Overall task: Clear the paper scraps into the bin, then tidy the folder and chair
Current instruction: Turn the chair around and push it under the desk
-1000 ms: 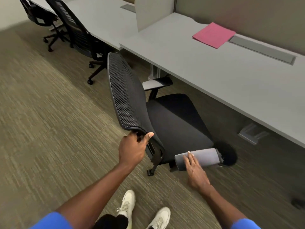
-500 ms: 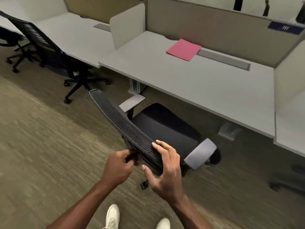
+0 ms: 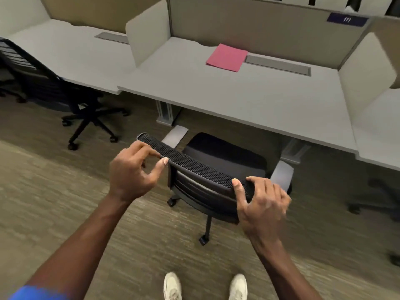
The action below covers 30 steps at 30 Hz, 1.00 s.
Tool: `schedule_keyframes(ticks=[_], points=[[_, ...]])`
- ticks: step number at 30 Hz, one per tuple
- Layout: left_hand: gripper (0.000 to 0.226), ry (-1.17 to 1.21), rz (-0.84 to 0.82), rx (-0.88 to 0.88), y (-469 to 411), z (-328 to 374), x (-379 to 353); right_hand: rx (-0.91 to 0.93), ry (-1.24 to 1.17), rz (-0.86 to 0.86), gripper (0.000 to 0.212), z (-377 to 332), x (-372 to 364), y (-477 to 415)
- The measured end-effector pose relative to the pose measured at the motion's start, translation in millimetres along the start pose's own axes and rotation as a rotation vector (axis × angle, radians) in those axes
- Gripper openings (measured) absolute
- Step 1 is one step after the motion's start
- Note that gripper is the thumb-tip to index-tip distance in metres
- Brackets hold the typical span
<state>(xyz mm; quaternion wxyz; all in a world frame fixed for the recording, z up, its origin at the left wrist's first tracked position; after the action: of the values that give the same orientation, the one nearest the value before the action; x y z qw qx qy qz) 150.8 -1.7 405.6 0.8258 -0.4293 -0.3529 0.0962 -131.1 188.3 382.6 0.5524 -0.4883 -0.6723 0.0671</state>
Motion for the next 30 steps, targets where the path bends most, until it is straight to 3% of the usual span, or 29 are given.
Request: schedule_keyframes(ticks=[4,10,20,30], points=[[0.047,-0.046,-0.146,-0.071,-18.9,-38.7,-16.9,-0.111,0.116,0.041,0.05,-4.7,-4.8,-3.3],[0.077,0.001,-0.34,-0.186,-18.9,-53.8,-45.8,-0.094,0.126,0.094,0.045,2.7,-10.1,-4.7],[0.083,-0.042,-0.329,-0.23,-25.1,-53.2,-72.9,-0.003,0.093,0.196,0.037,23.0,-23.8,-36.7],[0.092,-0.032,-0.303,-0.202,-36.9,-51.3,-107.7,0.034,0.034,0.194,0.034,42.0,-52.6,-70.6]])
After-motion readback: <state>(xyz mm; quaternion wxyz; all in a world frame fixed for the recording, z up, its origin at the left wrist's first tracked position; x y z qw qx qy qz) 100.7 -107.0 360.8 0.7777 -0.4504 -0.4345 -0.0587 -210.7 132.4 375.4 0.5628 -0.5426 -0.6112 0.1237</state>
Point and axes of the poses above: each hand's wrist, its own y-axis away from the middle knuckle, its own x-axis out of the back of the hand, z = x × y, the point moved 5 cm from there along -y, towards the middle knuckle, and after that the axes turned 15 degrees about z, right-handed, at the moved point
